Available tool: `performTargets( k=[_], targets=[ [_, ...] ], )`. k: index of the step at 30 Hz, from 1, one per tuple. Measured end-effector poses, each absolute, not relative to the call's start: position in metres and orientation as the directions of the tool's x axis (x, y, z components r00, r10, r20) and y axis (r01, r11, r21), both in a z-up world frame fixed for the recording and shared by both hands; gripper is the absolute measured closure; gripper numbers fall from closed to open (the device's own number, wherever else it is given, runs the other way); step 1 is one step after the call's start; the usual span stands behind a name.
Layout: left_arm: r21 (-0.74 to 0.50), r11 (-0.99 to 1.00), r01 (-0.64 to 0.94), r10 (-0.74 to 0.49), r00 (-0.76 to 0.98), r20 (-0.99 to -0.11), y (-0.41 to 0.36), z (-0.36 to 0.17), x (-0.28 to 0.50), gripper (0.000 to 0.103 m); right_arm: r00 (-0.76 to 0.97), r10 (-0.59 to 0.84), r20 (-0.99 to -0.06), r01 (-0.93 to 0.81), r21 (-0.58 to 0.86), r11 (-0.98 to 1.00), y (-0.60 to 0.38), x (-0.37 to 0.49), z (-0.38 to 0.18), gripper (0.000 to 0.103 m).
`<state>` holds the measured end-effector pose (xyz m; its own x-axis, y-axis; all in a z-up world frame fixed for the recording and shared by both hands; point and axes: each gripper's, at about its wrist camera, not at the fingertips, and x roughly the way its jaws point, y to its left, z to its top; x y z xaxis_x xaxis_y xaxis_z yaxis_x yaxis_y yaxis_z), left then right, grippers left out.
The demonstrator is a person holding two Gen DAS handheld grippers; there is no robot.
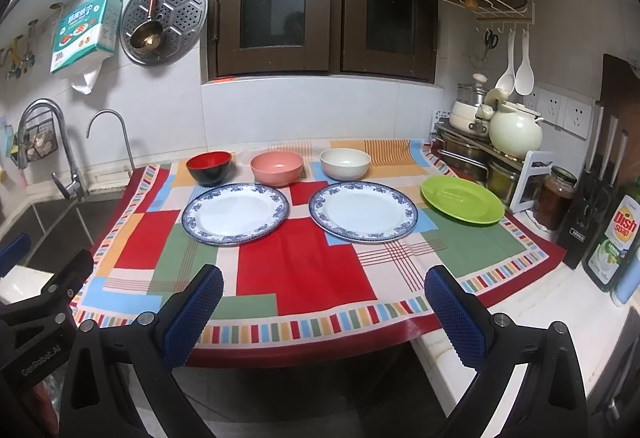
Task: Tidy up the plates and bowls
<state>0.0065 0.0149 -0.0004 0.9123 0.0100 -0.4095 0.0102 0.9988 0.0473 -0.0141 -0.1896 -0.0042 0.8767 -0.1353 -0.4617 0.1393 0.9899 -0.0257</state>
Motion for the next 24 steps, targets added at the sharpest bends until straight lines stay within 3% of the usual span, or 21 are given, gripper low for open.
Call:
performTargets(
  k=[24],
  targets=[
    [0.042,0.999,0.012,0.006,0.91,-0.414,0.0167,0.0001,0.0124,0.0,0.881,-0.137,-0.454,0.137,-0.032,0.99,-0.1877,-0.0116,-0.0011,0.001]
  ],
)
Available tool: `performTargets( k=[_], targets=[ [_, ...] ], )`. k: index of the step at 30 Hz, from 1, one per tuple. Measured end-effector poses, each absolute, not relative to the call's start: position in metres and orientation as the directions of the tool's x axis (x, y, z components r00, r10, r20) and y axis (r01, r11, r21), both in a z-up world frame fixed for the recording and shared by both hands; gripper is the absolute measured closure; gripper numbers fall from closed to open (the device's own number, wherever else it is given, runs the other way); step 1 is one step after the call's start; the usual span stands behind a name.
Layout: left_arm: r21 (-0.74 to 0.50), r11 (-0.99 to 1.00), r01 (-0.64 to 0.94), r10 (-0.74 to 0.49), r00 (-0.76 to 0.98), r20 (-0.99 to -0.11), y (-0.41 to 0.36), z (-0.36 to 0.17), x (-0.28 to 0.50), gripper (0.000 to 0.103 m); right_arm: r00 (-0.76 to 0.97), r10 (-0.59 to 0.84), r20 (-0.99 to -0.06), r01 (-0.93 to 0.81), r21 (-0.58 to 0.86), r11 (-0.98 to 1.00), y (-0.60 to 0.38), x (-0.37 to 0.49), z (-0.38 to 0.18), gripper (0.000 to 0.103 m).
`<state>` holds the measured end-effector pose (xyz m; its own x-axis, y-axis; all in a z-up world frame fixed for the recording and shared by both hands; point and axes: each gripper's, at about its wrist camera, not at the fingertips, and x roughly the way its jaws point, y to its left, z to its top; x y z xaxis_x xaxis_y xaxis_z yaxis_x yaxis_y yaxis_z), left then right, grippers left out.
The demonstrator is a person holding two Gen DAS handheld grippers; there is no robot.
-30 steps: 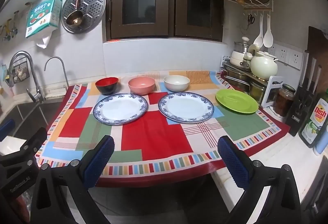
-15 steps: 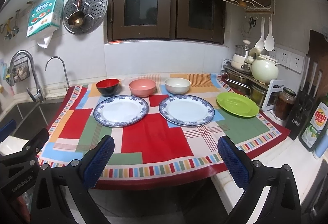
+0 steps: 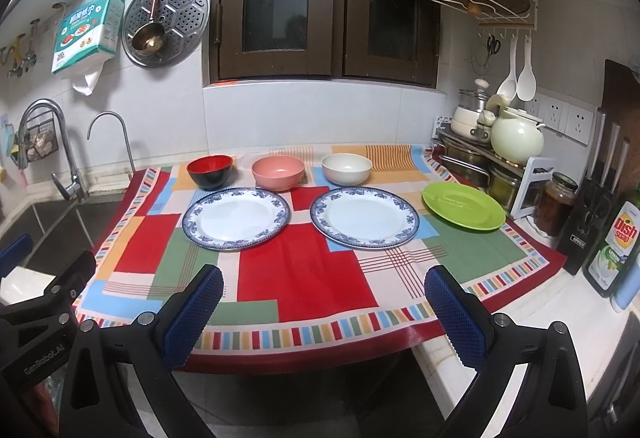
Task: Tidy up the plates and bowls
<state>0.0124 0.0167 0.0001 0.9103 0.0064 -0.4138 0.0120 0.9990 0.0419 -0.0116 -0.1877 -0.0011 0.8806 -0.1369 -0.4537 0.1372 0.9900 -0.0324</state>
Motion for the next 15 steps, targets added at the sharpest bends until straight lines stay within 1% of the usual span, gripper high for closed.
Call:
performTargets(
  k=[15],
  targets=[
    [0.042,0.999,0.016,0.002,0.911,-0.411,0.0167,0.0001,0.0134,0.0,0.88,-0.138,-0.455,0.138,-0.031,0.99,-0.1871,-0.0104,0.0,0.001]
  ],
)
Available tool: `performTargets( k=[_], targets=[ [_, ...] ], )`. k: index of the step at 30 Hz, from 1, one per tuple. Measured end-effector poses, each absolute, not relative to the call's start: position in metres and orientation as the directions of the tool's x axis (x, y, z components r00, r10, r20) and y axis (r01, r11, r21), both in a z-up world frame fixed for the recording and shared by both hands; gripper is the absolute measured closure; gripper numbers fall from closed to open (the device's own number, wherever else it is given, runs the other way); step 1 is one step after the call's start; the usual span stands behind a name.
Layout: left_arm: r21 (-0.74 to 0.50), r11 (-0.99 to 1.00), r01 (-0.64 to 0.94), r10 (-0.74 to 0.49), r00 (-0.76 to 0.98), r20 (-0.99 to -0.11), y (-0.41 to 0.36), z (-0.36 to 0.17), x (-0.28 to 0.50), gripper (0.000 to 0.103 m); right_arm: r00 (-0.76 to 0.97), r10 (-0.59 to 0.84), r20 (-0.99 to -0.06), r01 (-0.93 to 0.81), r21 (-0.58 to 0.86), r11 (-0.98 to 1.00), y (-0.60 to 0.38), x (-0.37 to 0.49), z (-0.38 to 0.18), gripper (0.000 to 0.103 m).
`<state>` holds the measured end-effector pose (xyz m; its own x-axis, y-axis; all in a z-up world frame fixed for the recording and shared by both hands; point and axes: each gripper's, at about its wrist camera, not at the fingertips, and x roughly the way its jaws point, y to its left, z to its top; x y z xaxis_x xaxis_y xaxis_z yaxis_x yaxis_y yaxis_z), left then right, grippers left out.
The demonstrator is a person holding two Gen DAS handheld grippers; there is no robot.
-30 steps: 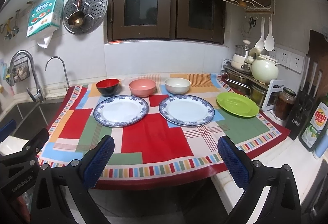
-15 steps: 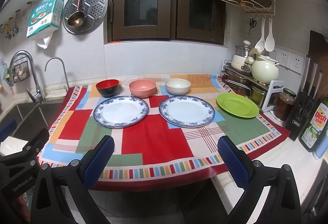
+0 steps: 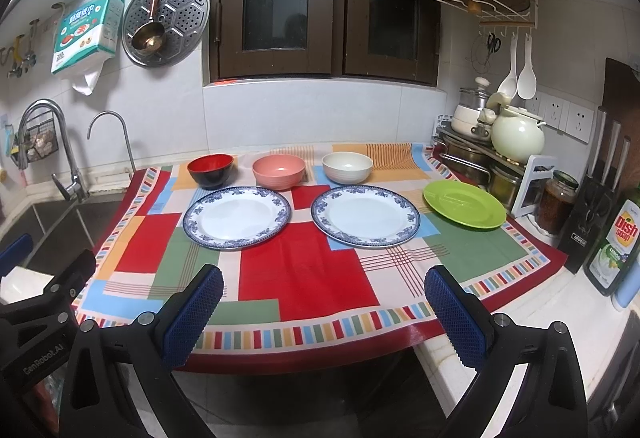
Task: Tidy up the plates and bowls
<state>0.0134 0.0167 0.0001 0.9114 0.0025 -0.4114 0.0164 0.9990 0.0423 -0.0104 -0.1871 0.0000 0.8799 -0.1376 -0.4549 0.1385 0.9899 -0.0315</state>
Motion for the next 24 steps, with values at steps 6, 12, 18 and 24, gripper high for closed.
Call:
performTargets(
  k=[6,12,18,24],
  targets=[
    [0.043,0.999,0.015,0.004,0.911,-0.412,0.017,0.0,0.014,0.0,0.879,-0.136,-0.458,0.137,-0.031,0.99,-0.187,-0.008,-0.001,0.001],
    [0.045,0.999,0.02,0.001,0.91,-0.415,0.02,0.0,0.016,0.0,0.875,-0.136,-0.464,0.139,-0.028,0.99,-0.181,-0.003,-0.003,0.001],
    [0.048,0.998,0.044,-0.019,0.902,-0.431,0.034,-0.002,0.022,0.0,0.872,-0.145,-0.467,0.148,-0.029,0.989,-0.17,-0.001,-0.005,0.001],
    [0.056,0.997,0.059,-0.028,0.895,-0.446,0.049,-0.008,0.025,0.0,0.87,-0.148,-0.47,0.16,-0.014,0.987,-0.155,-0.001,-0.013,0.001]
  ],
)
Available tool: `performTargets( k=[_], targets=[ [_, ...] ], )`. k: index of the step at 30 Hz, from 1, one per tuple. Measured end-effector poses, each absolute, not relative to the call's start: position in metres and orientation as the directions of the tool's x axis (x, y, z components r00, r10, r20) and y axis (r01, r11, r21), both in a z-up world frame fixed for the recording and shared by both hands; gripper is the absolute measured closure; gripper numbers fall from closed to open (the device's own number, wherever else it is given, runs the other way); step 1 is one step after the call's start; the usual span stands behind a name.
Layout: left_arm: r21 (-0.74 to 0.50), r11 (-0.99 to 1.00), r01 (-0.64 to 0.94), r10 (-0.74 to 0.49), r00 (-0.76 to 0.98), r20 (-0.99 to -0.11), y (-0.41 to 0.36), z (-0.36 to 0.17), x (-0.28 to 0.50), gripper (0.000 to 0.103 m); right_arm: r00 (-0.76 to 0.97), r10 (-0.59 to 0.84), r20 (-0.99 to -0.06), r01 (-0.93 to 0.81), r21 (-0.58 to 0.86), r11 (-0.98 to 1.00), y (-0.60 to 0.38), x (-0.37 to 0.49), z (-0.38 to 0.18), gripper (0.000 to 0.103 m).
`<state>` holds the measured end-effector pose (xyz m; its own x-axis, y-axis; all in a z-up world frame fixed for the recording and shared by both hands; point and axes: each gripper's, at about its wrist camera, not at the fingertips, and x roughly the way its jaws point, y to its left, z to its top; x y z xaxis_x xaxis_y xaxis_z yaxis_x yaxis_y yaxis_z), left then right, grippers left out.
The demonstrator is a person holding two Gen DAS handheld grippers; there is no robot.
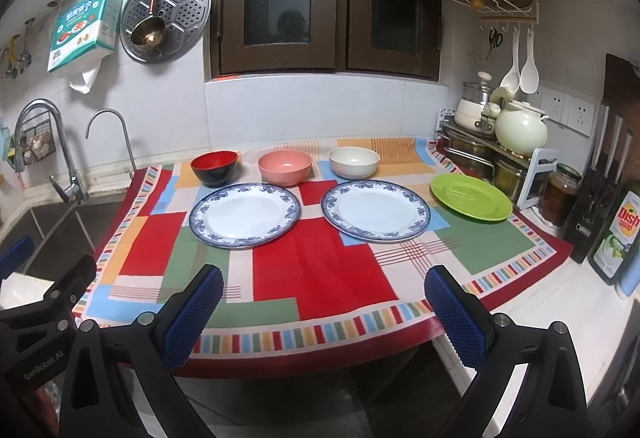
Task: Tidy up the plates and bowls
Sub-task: 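Move both tools toward the blue-and-white plate nearest the sink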
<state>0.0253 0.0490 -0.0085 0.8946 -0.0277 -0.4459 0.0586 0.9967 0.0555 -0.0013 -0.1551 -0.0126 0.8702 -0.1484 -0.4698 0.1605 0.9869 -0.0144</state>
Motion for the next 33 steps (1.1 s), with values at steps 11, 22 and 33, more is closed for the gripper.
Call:
performTargets(
  k=[11,22,33],
  targets=[
    [0.096,0.994,0.058,-0.005,0.879,-0.476,0.054,-0.015,0.056,0.0,0.867,-0.111,-0.486,0.122,-0.007,0.992,-0.145,0.035,-0.019,0.001],
    [0.098,0.994,-0.038,0.081,0.872,-0.483,0.034,-0.016,0.143,0.004,0.884,-0.017,-0.467,0.011,-0.016,1.0,-0.161,0.135,-0.014,0.001],
    [0.131,0.984,-0.122,0.173,0.835,-0.522,0.016,-0.027,0.212,0.012,0.862,0.078,-0.501,-0.103,-0.024,0.994,-0.18,0.232,-0.024,0.002]
  ],
)
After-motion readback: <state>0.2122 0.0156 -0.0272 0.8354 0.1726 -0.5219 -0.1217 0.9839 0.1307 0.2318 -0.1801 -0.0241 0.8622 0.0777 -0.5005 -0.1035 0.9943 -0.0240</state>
